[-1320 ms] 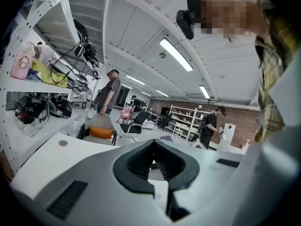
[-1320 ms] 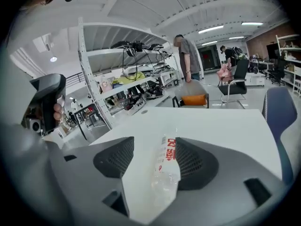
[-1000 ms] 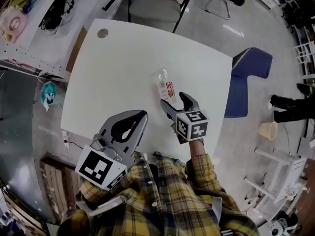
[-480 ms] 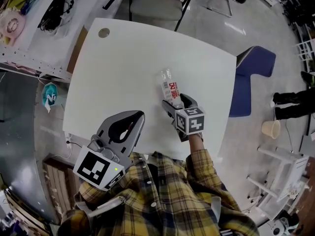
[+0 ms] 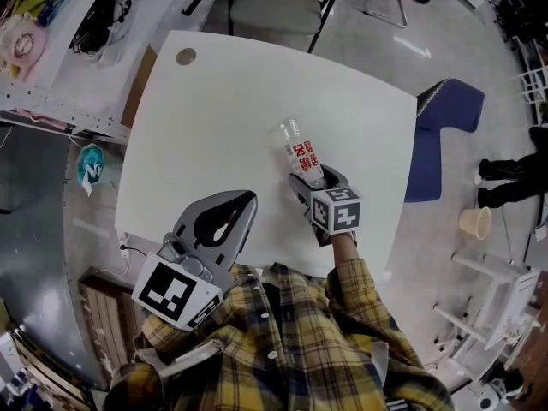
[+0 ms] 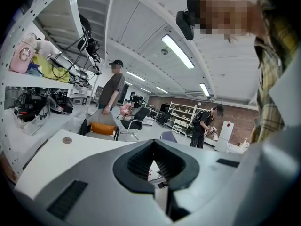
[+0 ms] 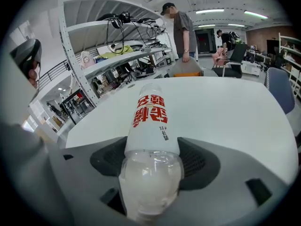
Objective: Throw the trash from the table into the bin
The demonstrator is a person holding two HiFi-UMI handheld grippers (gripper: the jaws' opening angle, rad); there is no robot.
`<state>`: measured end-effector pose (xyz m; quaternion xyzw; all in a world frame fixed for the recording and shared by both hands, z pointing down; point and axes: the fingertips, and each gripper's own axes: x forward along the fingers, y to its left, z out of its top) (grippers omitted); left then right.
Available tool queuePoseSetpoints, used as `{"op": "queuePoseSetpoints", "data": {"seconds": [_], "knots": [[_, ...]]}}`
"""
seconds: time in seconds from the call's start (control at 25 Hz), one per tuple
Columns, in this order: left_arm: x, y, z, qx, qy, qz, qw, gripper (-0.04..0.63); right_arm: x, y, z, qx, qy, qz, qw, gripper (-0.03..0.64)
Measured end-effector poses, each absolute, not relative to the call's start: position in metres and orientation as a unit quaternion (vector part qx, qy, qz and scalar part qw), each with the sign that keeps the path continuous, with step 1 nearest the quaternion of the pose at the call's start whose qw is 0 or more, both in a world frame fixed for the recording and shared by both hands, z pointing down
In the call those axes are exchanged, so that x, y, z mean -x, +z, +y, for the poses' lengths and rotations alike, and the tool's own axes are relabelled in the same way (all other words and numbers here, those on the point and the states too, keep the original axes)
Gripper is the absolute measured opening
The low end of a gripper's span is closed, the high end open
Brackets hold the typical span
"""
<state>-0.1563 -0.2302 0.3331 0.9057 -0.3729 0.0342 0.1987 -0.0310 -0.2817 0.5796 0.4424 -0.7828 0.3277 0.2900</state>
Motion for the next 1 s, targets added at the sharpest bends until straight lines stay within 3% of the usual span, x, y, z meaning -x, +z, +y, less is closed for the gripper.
{"op": "queuePoseSetpoints", "data": {"seconds": [0.48, 1.0], "knots": [[0.155, 0.327, -0.235, -0.915, 0.020, -0.352, 0.196, 0.006, 0.046, 0.530, -0.291, -0.449, 0.311, -0.802, 0.242, 0.313], [0.098, 0.308, -0.224, -0.942, 0.013, -0.287, 0.175, 0.006, 0.017, 0.471, -0.271, -0.472, 0.305, -0.808, 0.175, 0.313]]}}
